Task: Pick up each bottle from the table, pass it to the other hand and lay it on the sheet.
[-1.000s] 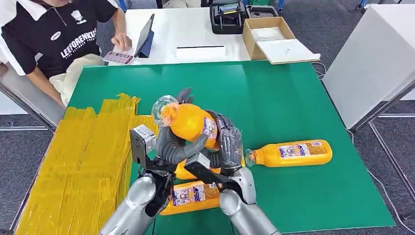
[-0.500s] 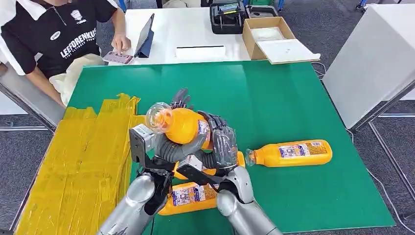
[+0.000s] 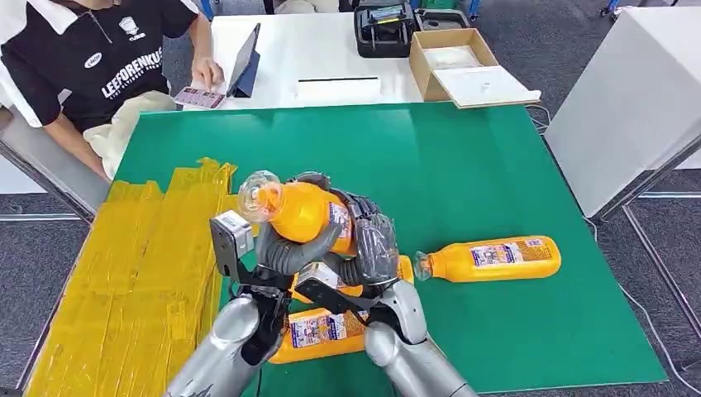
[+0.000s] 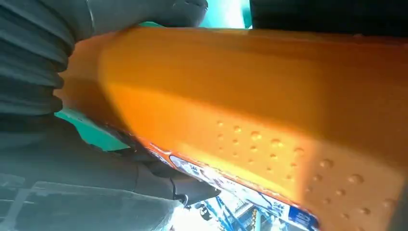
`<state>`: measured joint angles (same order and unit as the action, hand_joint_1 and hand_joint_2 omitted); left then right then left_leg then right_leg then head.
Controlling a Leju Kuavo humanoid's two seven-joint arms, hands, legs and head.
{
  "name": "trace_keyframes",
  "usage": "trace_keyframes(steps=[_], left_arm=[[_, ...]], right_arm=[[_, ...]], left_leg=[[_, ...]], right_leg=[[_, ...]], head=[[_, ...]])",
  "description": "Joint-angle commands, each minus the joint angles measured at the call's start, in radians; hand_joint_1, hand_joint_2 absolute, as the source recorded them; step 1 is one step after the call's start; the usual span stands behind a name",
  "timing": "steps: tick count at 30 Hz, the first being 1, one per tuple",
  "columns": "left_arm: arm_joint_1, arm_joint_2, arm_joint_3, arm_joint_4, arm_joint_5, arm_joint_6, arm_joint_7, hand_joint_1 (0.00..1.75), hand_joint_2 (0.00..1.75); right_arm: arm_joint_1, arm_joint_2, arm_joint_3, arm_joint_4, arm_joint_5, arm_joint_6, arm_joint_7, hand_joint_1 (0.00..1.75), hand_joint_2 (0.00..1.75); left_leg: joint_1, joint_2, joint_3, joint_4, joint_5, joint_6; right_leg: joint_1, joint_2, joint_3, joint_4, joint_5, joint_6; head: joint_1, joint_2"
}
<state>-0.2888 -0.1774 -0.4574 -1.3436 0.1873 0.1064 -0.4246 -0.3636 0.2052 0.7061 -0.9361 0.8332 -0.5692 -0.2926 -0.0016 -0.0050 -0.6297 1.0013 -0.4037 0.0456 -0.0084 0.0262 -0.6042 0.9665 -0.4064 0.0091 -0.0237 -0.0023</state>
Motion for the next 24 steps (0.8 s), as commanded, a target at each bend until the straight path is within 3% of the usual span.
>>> trace_keyframes(steps=[1, 7, 14, 15, 16, 18, 24], left_arm=[[-0.044, -0.007, -0.027, 0.020, 0.011, -0.006, -0.003, 1.75, 1.75], [-0.021, -0.006, 0.012, -0.017, 0.022, -0.001, -0.008, 1.75, 1.75], [0.050, 0.010, 0.111, -0.115, 0.029, 0.012, -0.042, 1.75, 1.75], [0.066, 0.014, 0.143, -0.144, 0.028, 0.027, -0.051, 1.75, 1.75], [0.081, 0.019, 0.166, -0.170, 0.028, 0.030, -0.044, 1.75, 1.75], [0.131, 0.030, 0.238, -0.233, 0.022, 0.031, -0.056, 1.75, 1.75], [0.134, 0.026, 0.244, -0.233, 0.022, 0.023, -0.055, 1.75, 1.75]], right_arm=[[-0.006, -0.016, 0.075, 0.038, 0.026, 0.013, 0.001, 1.75, 1.75], [0.008, -0.020, 0.040, 0.018, -0.001, -0.028, -0.003, 1.75, 1.75], [0.130, -0.072, -0.026, -0.208, 0.011, -0.018, -0.001, 1.75, 1.75], [0.151, -0.079, -0.035, -0.263, -0.004, -0.028, -0.015, 1.75, 1.75], [0.167, -0.091, -0.038, -0.308, -0.006, -0.026, -0.016, 0.00, 1.75], [0.228, -0.136, -0.049, -0.455, -0.075, -0.009, -0.047, 0.00, 1.75], [0.233, -0.141, -0.051, -0.467, -0.076, -0.003, -0.044, 0.00, 1.75]], left_leg=[[0.001, -0.003, 0.004, 0.001, -0.002, -0.004], [0.001, -0.002, 0.002, 0.000, -0.001, -0.002], [0.001, -0.004, 0.007, 0.001, -0.003, -0.005], [0.001, -0.002, 0.003, 0.000, -0.001, -0.002], [0.000, -0.001, 0.001, 0.000, -0.001, -0.002], [0.000, -0.001, 0.005, 0.001, -0.003, -0.003], [0.000, 0.000, 0.002, 0.001, -0.003, -0.004]], right_leg=[[0.001, -0.006, 0.006, 0.000, -0.003, -0.001], [0.001, -0.004, 0.003, 0.000, -0.001, -0.001], [0.001, -0.008, 0.009, 0.000, -0.004, -0.001], [0.001, -0.004, 0.003, -0.001, -0.001, -0.001], [0.001, -0.002, 0.002, -0.001, -0.001, -0.001], [0.000, -0.004, 0.005, 0.001, -0.003, -0.001], [0.001, -0.002, 0.003, 0.001, -0.002, -0.001]], head=[[0.000, 0.000], [0.000, 0.000], [0.000, 0.000], [0.000, 0.000], [0.000, 0.000], [0.000, 0.000], [0.000, 0.000]])
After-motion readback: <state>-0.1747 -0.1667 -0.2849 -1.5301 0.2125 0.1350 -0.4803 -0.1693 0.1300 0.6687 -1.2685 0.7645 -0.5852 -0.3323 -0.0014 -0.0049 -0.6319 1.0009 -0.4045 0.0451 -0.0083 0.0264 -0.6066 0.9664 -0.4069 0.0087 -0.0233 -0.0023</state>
